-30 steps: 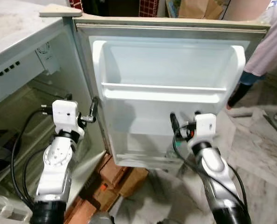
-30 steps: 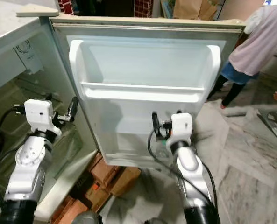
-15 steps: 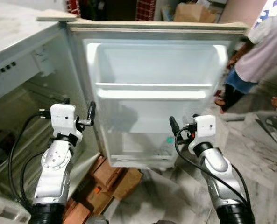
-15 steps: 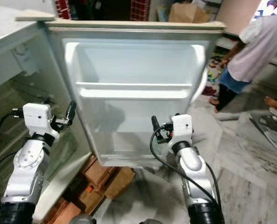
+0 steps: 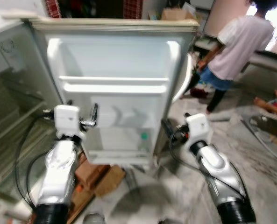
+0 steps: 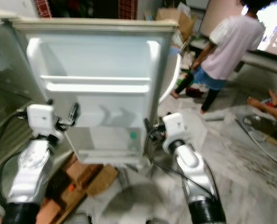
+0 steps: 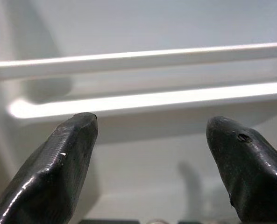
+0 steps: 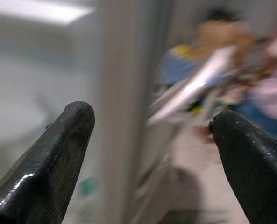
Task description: Restocking fridge
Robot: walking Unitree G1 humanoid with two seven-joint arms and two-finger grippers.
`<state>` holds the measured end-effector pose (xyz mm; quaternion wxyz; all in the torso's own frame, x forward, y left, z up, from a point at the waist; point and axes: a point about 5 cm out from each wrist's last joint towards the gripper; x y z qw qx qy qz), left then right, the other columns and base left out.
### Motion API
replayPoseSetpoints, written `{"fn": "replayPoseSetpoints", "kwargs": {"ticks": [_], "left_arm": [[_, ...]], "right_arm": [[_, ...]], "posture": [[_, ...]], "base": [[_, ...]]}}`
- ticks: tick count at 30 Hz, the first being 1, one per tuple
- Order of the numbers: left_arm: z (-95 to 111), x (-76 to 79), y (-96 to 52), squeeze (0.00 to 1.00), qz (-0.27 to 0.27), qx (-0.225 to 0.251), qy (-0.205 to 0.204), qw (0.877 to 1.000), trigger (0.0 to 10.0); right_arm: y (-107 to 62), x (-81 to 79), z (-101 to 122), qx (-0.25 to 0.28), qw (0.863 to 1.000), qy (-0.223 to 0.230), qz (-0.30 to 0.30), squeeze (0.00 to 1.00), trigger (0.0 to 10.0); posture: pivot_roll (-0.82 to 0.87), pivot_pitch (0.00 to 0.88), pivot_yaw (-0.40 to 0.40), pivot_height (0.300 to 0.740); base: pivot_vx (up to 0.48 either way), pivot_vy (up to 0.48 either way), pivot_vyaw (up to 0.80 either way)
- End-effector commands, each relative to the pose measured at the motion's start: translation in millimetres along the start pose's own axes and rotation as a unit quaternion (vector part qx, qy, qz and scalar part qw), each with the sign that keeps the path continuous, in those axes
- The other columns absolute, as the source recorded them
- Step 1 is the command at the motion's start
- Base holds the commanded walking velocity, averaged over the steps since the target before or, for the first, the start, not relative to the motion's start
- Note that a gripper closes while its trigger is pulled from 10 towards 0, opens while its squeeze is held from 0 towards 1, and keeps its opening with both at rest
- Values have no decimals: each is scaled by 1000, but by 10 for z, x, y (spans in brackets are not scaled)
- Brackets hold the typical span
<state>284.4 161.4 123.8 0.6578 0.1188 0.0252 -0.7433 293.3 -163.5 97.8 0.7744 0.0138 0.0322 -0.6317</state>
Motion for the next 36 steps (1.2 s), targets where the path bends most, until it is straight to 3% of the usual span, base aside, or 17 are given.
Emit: {"fn": "replayPoseSetpoints", "kwargs": {"ticks": [1, 8, 14, 18, 25, 31, 32, 34, 36], "left_arm": [[-14, -85, -4, 0, 14, -5, 11, 1000, 10000], [-99, -94, -2, 0, 15, -24, 16, 999, 10000], [-165, -64, 48, 0, 1, -44, 33, 998, 10000], [-194, -95, 55, 0, -3, -50, 32, 998, 10000], [-166, -128, 78, 0, 10, -44, 29, 999, 10000], [-223, -154, -39, 0, 44, -54, 15, 997, 10000], [-258, -148, -78, 0, 47, -58, 14, 997, 10000], [-268, -142, -93, 0, 48, -60, 14, 997, 10000], [-284, -136, -116, 0, 47, -62, 18, 997, 10000]], "right_arm": [[36, -35, 52, 18, 1000, 11, -5, 0, 10000], [48, 5, 60, 37, 998, 3, -42, 0, 10000], [99, 90, 1, 25, 994, 27, -100, 0, 10000], [104, 115, -46, 20, 991, 17, -129, 0, 10000], [68, -13, -63, 16, 995, -35, -90, 0, 10000], [112, -133, -22, 8, 997, -81, -17, 0, 10000], [124, -138, -38, 0, 998, -54, -16, 0, 10000], [122, -133, -43, -1, 999, -45, -20, 0, 10000], [137, -129, -29, 7, 999, 2, -35, 0, 10000]], "posture": [[87, 0, -19, 740], [68, 0, 21, 740], [56, 0, 76, 740], [34, 0, 112, 740], [23, 0, 96, 740], [41, 0, 46, 740], [44, 0, 40, 740], [45, 0, 38, 740], [58, 0, 27, 740]], "base": [[0, -480, 0], [0, -137, 0], [0, -208, 0], [0, 0, 0], [0, 0, 0], [0, -212, 0], [0, -465, 0], [0, -465, 0], [0, -467, 0]]}}
Point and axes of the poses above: a point about 5 cm out from each wrist's last joint towards the gripper, its own y axis pointing out of the wrist towards the gripper, its own z axis along the axis of the wrist's last joint, x = y × z, and after that the axes turned 7 degrees about y, right-handed
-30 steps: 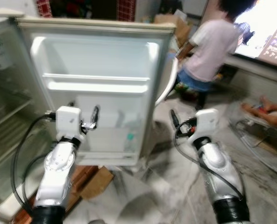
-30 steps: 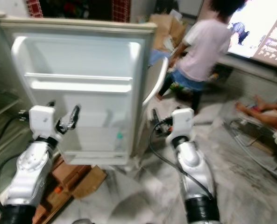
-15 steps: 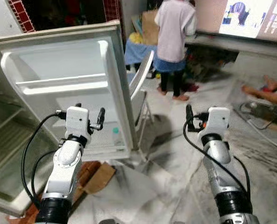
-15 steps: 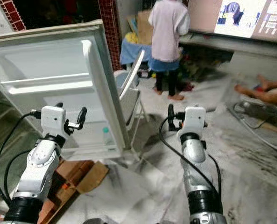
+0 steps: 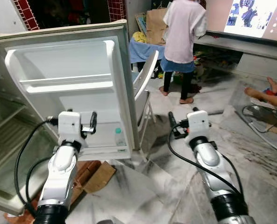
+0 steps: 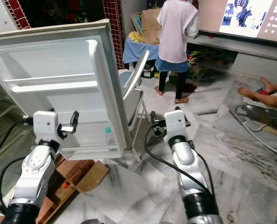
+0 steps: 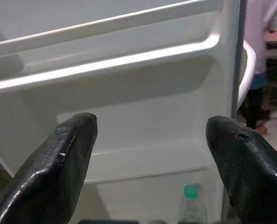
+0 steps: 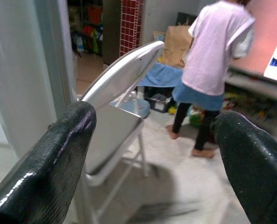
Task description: Restocking fridge
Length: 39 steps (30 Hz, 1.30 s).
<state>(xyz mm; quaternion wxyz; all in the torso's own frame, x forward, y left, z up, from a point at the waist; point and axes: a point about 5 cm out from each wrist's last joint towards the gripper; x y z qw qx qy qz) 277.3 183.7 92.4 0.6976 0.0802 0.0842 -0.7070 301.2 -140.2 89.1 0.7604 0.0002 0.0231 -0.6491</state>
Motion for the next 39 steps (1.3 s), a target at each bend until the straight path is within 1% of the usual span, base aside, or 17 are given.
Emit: {"fn": "replayPoseSetpoints", "kwargs": {"ticks": [1, 4, 6, 7, 9, 10, 12, 13, 15, 17, 19, 20, 24, 29, 31, 36, 39], "left_arm": [[63, -2, 12, 0, 3, 14, 4, 1000, 10000], [122, -33, 12, 0, 7, 19, 9, 1000, 10000], [133, -44, 7, 0, 7, 21, 12, 1000, 10000], [125, -52, -10, 0, 8, 21, 13, 1000, 10000], [111, -57, -28, 0, 14, 19, 13, 1000, 10000], [116, -27, -34, 0, 14, 18, 9, 1000, 10000], [123, -10, -34, 0, 13, 19, 8, 1000, 10000], [143, 41, -36, 0, 7, 21, 8, 1000, 10000], [151, 79, -41, 0, 2, 21, 9, 1000, 10000], [148, 84, -44, 0, 3, 18, 7, 1000, 10000], [137, 78, -42, 0, 4, 11, 7, 1000, 10000], [123, 56, -42, 0, 8, 3, 10, 1000, 10000], [132, 38, -43, 0, 13, 4, 11, 1000, 10000], [254, 3, -9, 0, 27, 33, -8, 999, 10000], [280, -9, -8, 0, 29, 36, -1, 999, 10000], [274, -19, -62, 0, 28, 38, -2, 999, 10000], [255, -27, -116, 0, 28, 35, -4, 999, 10000]], "right_arm": [[21, 63, 86, 17, 999, 27, -10, 0, 10000], [67, 2, 124, 19, 999, 30, -16, 0, 10000], [91, -70, 117, 14, 1000, 17, -2, 0, 10000], [96, -147, 120, 13, 999, 28, 12, 0, 10000], [97, -170, 108, 6, 1000, 28, 9, 0, 10000], [102, -183, 90, -7, 999, 41, 11, 0, 10000], [103, -191, 91, -8, 999, 47, 17, 0, 10000], [90, -210, 133, 6, 998, 59, 34, 0, 10000], [67, -218, 185, 25, 997, 60, 44, 0, 10000], [48, -216, 193, 29, 997, 58, 44, 0, 10000], [22, -186, 192, 31, 997, 62, 32, 0, 10000], [-17, -159, 208, 37, 997, 64, 23, 0, 10000], [-52, -147, 206, 35, 997, 61, 20, 0, 10000], [-66, -150, 238, 42, 997, 60, 25, 0, 10000], [-57, -157, 252, 43, 997, 58, 26, 0, 10000], [-73, -168, 259, 45, 997, 53, 29, 0, 10000], [-113, -157, 253, 44, 997, 50, 26, 0, 10000]], "posture": [[61, 0, 28, 740], [68, 0, 29, 740], [69, 0, 25, 740], [73, 0, 18, 740], [78, 0, 8, 740], [82, 0, 1, 740], [82, 0, 1, 740], [75, 0, -1, 740], [70, 0, 0, 740], [61, 0, 3, 740], [55, 0, 7, 740], [49, 0, 11, 740], [46, 0, 13, 740], [50, 0, 9, 740], [54, 0, 7, 740], [57, 2, 5, 740], [62, 7, 2, 740]], "base": [[0, -469, 0], [0, -469, 0], [0, -469, 0], [0, -469, 0], [0, -467, 0], [0, -465, 0], [0, -465, 0], [0, -461, 0], [0, -461, 384], [0, -458, 769], [0, -458, 769], [0, -431, 769], [0, -388, 767], [0, 0, 765], [0, 0, 763], [0, 0, 760], [0, 0, 758]]}}
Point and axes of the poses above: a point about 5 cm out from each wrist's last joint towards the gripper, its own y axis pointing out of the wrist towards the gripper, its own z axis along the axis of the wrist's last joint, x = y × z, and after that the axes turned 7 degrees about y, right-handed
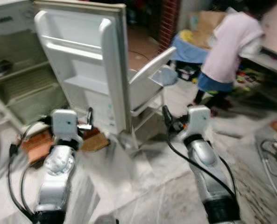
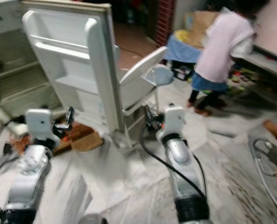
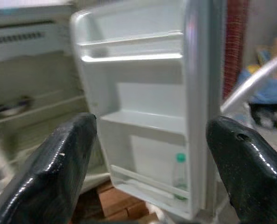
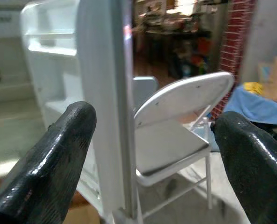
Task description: Restocking fridge
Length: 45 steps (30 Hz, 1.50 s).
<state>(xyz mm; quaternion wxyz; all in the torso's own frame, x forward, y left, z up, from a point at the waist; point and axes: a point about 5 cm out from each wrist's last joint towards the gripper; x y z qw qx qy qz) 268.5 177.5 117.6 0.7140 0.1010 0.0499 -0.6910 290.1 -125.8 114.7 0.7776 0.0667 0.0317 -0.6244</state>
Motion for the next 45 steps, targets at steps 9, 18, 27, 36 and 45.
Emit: {"fn": "replayPoseSetpoints", "kwargs": {"ticks": [9, 18, 27, 36, 45], "left_arm": [[-11, -59, -61, 0, 6, -4, 1, 1000, 10000], [-2, -45, -54, 0, 4, -4, -1, 1000, 10000], [-11, -30, -42, 0, 2, -7, -1, 1000, 10000], [-26, -2, -29, 0, 2, -16, -14, 1000, 10000], [-89, 180, -90, 0, -54, -57, -49, 996, 10000]], "right_arm": [[-75, 41, 13, 3, 1000, -1, -15, 0, 10000], [-64, 42, 36, 6, 1000, -2, -18, 0, 10000], [-42, 25, 62, 13, 1000, -14, -10, 0, 10000], [-24, 21, 59, 12, 1000, -12, -9, 0, 10000], [1, 40, 60, 12, 1000, -10, -13, 0, 10000]], "posture": [[60, 14, -1, 740], [62, 13, -3, 740], [63, 12, -5, 740], [65, 9, -5, 740], [68, 5, -8, 740]], "base": [[437, 0, 346], [480, 0, 0], [480, 0, 265], [242, 0, 789], [0, 0, 422]]}}
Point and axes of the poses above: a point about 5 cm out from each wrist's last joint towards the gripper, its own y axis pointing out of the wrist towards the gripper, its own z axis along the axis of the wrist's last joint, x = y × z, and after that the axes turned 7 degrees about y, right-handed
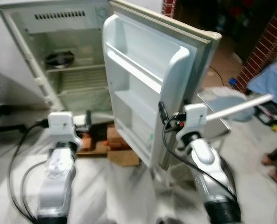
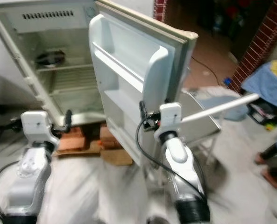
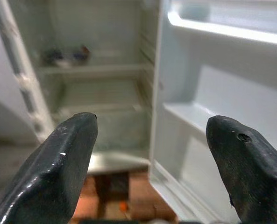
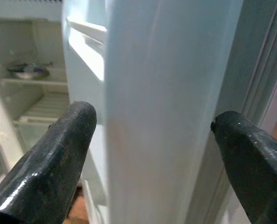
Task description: Restocking fridge
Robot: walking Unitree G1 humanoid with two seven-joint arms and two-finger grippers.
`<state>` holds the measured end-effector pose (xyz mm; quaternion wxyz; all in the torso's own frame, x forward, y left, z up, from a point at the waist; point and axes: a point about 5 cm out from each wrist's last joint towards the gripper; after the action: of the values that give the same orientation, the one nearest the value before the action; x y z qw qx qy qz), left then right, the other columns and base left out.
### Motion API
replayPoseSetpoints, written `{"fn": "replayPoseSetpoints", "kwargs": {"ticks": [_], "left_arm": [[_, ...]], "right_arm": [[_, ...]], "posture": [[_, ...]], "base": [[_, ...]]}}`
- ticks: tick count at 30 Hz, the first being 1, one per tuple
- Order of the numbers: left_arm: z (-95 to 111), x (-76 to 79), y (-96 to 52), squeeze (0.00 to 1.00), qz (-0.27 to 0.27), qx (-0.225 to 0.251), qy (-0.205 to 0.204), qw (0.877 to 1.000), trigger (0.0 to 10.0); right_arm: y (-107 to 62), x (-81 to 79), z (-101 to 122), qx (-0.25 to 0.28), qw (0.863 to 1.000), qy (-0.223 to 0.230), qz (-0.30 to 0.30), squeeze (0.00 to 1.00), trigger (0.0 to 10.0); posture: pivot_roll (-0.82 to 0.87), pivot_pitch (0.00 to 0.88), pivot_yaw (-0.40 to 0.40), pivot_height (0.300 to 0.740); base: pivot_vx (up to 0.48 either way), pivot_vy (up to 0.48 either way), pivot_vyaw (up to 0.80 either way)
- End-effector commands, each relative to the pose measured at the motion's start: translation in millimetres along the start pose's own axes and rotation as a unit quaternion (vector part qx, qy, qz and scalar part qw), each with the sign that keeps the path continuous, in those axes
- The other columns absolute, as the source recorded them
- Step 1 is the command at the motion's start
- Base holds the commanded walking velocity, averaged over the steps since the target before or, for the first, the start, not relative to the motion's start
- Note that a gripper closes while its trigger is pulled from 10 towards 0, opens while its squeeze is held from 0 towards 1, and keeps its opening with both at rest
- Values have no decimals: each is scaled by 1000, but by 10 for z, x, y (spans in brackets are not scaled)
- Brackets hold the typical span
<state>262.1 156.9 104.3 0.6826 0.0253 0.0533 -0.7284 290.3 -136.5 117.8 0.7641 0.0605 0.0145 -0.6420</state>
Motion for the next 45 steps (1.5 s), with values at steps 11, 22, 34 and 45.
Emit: {"fn": "replayPoseSetpoints", "kwargs": {"ticks": [11, 22, 34, 45], "left_arm": [[-70, 39, -36, 0, -46, -42, -3, 998, 10000], [-91, 88, -50, 0, -68, -57, -1, 996, 10000], [-83, 74, -57, 0, -67, -59, 3, 996, 10000], [-51, 34, -101, 0, -52, -59, -2, 997, 10000]], "right_arm": [[-23, 27, -14, -3, 1000, 2, -7, 0, 10000], [219, 409, 43, -14, 997, -22, -69, 0, 10000], [622, 112, 512, 46, 980, 122, 151, 0, 10000], [40, 56, 135, -65, 932, 195, 298, 0, 10000]], "posture": [[67, 3, -7, 740], [76, 6, -11, 740], [99, 2, -19, 740], [83, 11, -16, 740]], "base": [[0, 0, 0], [0, 0, 0], [0, 0, 0], [0, 0, 0]]}}
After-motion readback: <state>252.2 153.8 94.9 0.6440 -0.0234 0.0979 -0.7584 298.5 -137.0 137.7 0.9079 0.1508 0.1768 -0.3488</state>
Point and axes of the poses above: a point about 5 cm out from each wrist's last joint towards the gripper, its own y axis pointing out of the wrist towards the gripper, its own z axis along the axis of the wrist's last joint, x = y × z, and after that the axes turned 7 degrees about y, right-handed
